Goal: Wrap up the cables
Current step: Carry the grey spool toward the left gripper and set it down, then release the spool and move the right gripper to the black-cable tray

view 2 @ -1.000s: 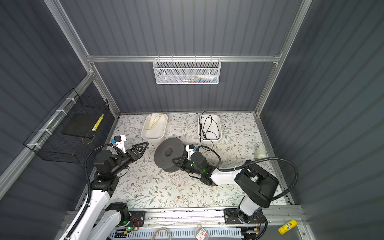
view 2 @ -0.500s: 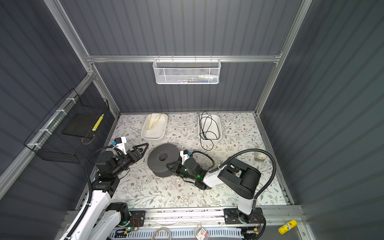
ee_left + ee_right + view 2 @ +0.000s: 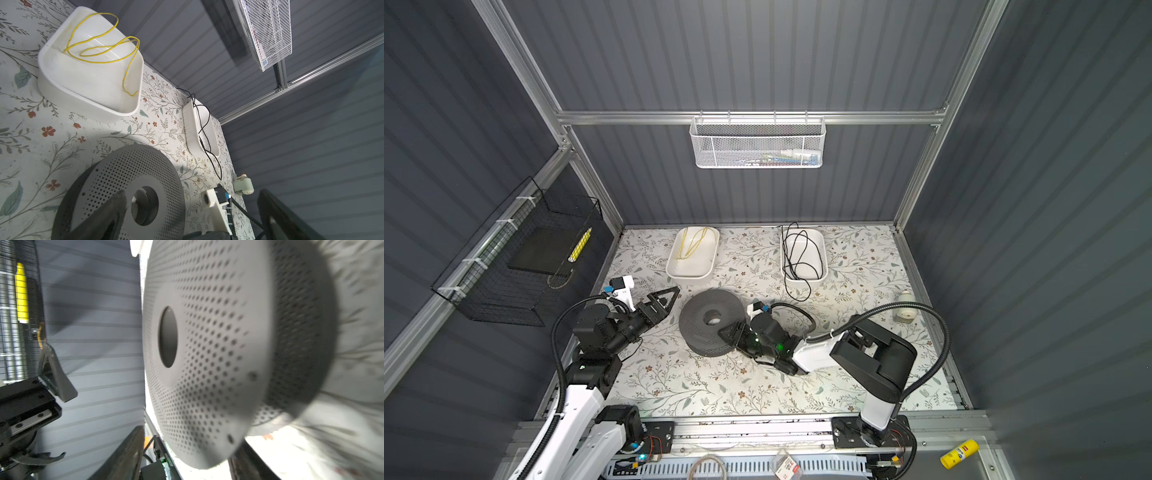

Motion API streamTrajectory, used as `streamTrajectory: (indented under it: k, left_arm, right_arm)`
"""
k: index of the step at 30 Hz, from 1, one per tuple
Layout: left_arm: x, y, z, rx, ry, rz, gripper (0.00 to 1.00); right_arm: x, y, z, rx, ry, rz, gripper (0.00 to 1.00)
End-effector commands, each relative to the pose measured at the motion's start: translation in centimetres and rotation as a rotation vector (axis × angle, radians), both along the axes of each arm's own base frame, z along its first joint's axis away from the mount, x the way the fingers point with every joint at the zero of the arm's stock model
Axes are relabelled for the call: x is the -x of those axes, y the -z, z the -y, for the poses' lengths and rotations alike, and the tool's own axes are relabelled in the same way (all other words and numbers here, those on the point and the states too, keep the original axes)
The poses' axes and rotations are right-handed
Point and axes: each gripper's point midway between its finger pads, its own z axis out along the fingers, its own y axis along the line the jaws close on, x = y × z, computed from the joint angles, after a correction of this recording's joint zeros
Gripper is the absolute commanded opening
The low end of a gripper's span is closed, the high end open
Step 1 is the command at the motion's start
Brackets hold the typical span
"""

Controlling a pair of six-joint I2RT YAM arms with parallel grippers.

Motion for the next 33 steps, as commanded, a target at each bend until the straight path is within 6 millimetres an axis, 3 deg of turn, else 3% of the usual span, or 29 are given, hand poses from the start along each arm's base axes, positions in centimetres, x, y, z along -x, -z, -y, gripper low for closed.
streamTrajectory:
  k: [1,6,11,12,15,18,26,33]
  left_arm:
    - [0.0,-0.8,-0.4,-0.028,-0.019,0.027,1.0]
    - [-0.6,-1.2,-0.3,-0.021,-0.015,0.035,1.0]
    - [-1.0,-0.7,-0.1,-0.018,-0.005,0.01,0.99]
    - [-1.0,-0.4,-0.1,-0.017,-0.004,-0.002,0.99]
    - [-0.9,0.3,0.1,-0.013,0.009,-0.026,0.98]
    - [-0.8,0.6,0.1,-0.014,0.012,-0.034,0.98]
    - [-0.3,0.3,0.1,-0.038,0.022,-0.027,0.98]
    - [0.1,0.2,0.1,-0.054,0.021,-0.017,0.99]
  right_arm:
    - [0.4,1.2,1.7,0.128,-0.059,-0.005,0.68]
    - [0.7,0.3,4.9,0.266,-0.094,0.086,0.71]
    - [-1.5,-0.8,9.0,0.47,-0.095,0.202,0.67]
    - [-2.0,-0.8,9.6,0.497,-0.097,0.216,0.64]
    - [-3.5,-0.2,10.8,0.591,-0.123,0.226,0.37]
    - [-4.3,0.2,9.7,0.625,-0.157,0.231,0.26]
    - [-4.8,0.8,3.3,0.597,-0.26,0.239,0.26]
    - [-4.9,-0.3,0.9,0.538,-0.3,0.261,0.29]
